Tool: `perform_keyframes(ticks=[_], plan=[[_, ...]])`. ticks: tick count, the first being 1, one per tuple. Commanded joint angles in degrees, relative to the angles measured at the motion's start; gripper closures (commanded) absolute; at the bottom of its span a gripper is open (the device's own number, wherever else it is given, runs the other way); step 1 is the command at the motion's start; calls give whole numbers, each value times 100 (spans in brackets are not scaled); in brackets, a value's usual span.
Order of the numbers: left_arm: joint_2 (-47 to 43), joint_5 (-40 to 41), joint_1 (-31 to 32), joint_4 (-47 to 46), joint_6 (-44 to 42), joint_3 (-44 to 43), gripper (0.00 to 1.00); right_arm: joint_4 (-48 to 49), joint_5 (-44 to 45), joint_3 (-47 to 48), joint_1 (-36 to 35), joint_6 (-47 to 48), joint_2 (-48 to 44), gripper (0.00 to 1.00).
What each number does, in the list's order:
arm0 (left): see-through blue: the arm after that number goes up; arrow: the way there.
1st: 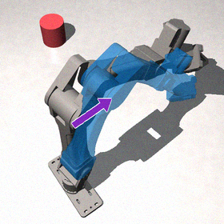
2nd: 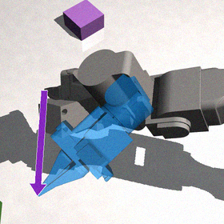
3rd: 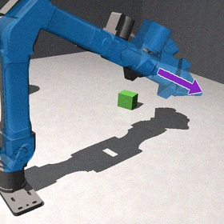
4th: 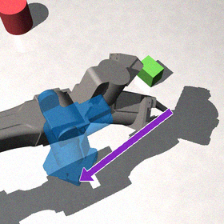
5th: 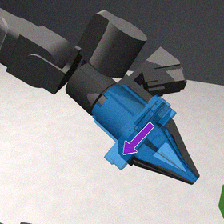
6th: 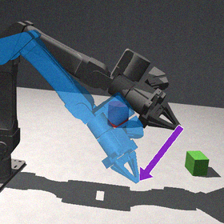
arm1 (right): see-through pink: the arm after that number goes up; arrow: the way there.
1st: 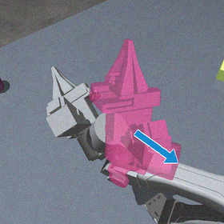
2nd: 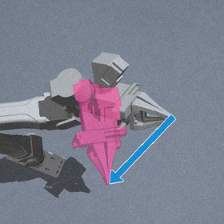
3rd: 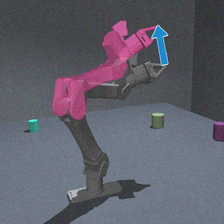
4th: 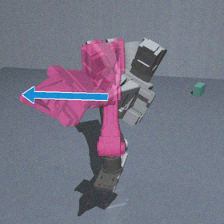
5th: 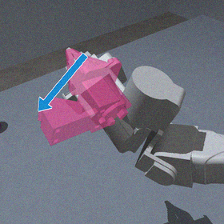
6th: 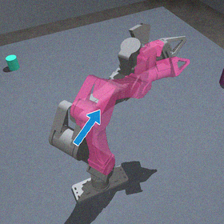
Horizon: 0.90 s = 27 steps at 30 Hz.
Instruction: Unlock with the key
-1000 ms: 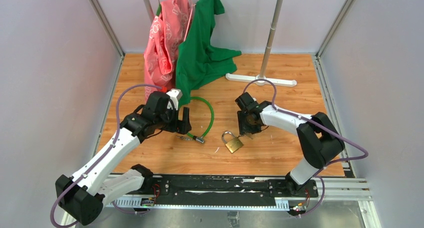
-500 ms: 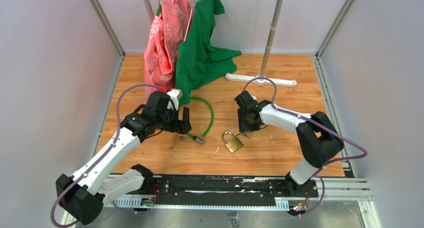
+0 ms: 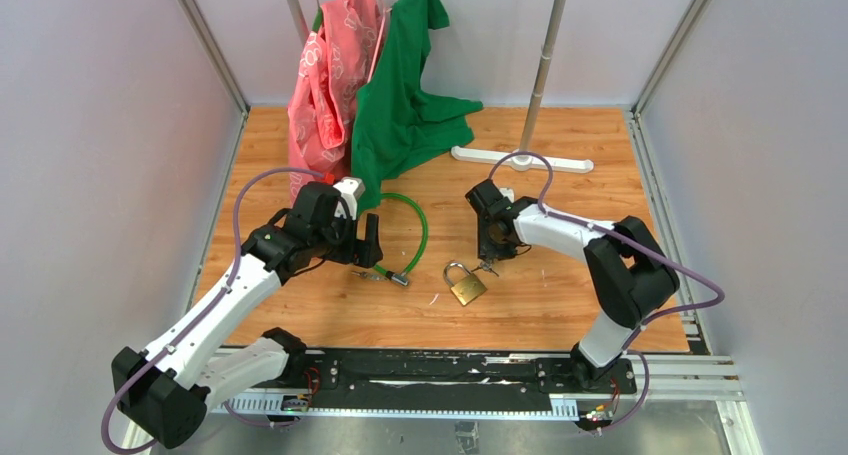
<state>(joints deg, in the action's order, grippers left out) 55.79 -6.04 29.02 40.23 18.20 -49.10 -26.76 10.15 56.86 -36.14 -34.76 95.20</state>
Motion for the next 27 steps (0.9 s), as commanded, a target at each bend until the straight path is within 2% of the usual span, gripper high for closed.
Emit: perform_keyframes(ticks=[1,8,13,16,27], plan=[[43,15,43,-75,-33,26,10,-213,141,98,-81,-151,161,62],[48,24,43,-72,-31,23,10,-240,45,-114,-82,-265,210,77],[44,29,43,-73,-39,23,11,-77,-51,-303,-78,-173,149,90],[14,28,43,-69,-35,23,12,298,-417,-420,-84,129,-39,100],[5,-37,43,-68,-21,-162,13,990,-1315,-765,-90,736,-713,100]])
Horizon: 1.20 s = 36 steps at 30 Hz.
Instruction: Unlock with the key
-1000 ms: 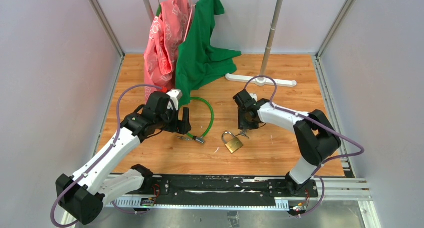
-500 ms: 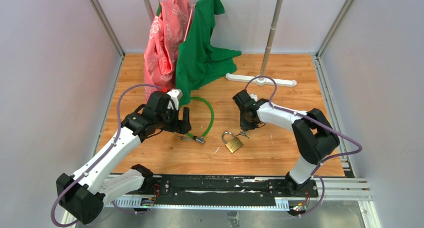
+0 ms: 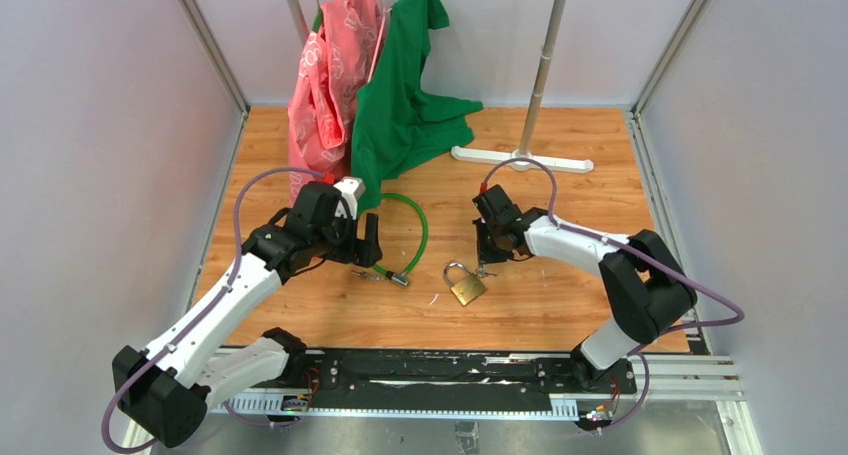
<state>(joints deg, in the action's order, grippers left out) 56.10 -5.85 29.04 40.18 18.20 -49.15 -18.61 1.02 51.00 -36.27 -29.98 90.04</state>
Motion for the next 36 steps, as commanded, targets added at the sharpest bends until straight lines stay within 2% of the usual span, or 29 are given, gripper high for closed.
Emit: perform_keyframes(ticks=[1,6,9,11,14,21,27,33,36], plan=[[-10,-57,41,-70,-10,-191,13,192,-408,-205,-80,275,-221,100],[137,-140,85,-169,82,-270,14,227,-410,-304,-81,335,-423,100],[217,-124,204,-251,122,-284,15,-77,-234,-225,-87,315,-449,100],[266,-87,277,-280,131,-305,15,-437,-112,-62,-97,272,-359,93],[336,-6,338,-303,93,-315,15,-763,-105,118,-142,152,-268,75],[335,133,381,-301,11,-207,15,-956,40,276,-268,-171,-152,61],[243,183,392,-290,-40,-192,15,-1163,351,438,-334,-264,267,62],[199,209,400,-248,-53,-176,15,-1212,470,436,-339,-339,479,71],[195,221,398,-250,-54,-181,15,-1060,395,388,-354,-294,577,79]])
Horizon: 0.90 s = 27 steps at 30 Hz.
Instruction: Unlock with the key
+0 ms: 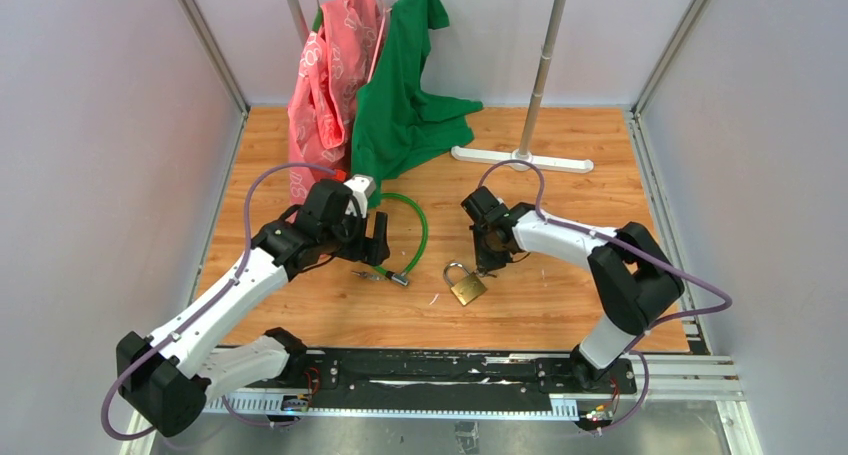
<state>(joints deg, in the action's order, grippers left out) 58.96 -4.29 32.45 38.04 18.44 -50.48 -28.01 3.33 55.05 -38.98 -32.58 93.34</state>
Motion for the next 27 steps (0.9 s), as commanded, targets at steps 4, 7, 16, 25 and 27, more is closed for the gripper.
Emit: perform_keyframes(ticks=[4,7,16,25,27], plan=[[-110,95,59,-21,-77,-33,15,107,138,-153,-83,81,314,93],[-112,98,55,-17,-82,-37,15,233,115,-238,-71,218,296,100],[-73,-257,79,-206,2,-84,15,935,-344,-634,-67,1222,-587,100],[-9,-1232,180,-1182,343,-59,15,1943,-858,-1485,-74,1969,-2029,100],[33,-1418,203,-1484,472,14,15,2142,-971,-1635,-81,2068,-2316,100]])
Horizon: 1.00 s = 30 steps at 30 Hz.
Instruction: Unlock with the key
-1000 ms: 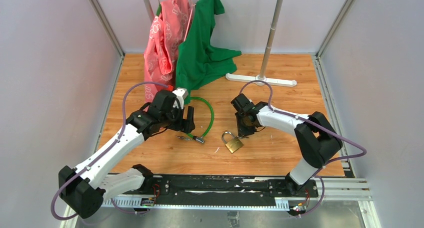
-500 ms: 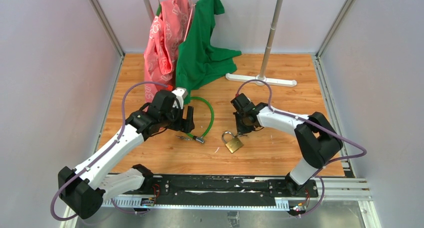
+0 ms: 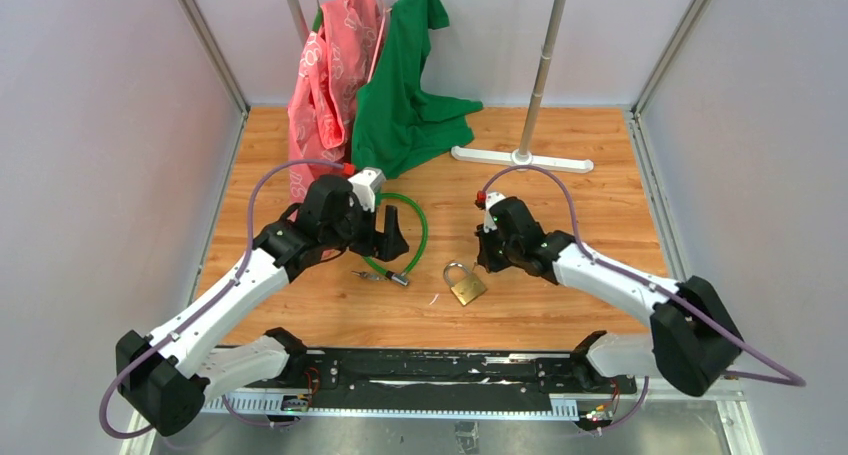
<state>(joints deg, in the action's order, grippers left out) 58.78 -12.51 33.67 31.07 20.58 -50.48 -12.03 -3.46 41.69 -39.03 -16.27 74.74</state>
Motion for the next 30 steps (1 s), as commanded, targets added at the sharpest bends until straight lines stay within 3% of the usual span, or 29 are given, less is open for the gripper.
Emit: perform_keyframes(ticks=[1,11,23,30], plan=[[67,-670,91,-909,303,48,15,631,-328,-359,-79,472,-585,100],[376,-1116,355,-2227,271,347,22,1404,-1180,-672,-78,528,-1750,100],[333,-999,1362,-4161,-447,1062,28,989,-2529,-422,-77,311,-2785,100],[-207,-1194,1616,-5256,-911,1827,50,660,-3409,-181,-79,84,-3225,100]])
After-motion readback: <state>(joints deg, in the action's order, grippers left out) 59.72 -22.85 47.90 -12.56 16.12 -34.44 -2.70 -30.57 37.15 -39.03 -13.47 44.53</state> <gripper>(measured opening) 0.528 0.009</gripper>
